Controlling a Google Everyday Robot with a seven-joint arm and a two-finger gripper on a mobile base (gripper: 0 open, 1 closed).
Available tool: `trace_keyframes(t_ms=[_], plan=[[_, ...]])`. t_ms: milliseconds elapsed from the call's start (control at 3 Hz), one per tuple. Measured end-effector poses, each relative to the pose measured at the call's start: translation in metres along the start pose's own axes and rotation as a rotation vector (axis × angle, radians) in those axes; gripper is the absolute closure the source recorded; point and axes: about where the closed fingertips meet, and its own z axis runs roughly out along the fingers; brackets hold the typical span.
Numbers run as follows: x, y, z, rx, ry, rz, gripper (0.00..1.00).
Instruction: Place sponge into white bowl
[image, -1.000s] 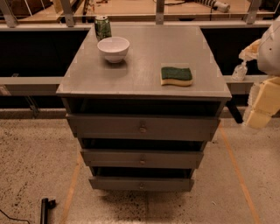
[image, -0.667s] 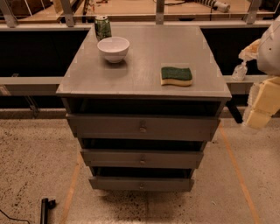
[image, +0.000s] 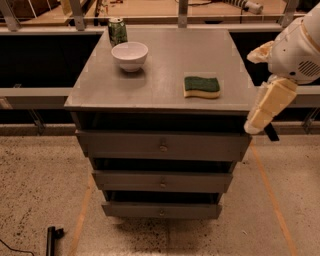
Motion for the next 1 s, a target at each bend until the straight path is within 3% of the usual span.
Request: trace_keyframes(t_ms=[333, 667, 1000], plan=[[-0.015, -0.033, 0.043, -0.053, -0.165, -0.002, 0.0], [-0.023, -0.077, 0.08, -0.054, -0.301, 0.016, 0.0], [-0.03, -0.128, 0.115, -0.057, -0.346, 0.025, 0.0]])
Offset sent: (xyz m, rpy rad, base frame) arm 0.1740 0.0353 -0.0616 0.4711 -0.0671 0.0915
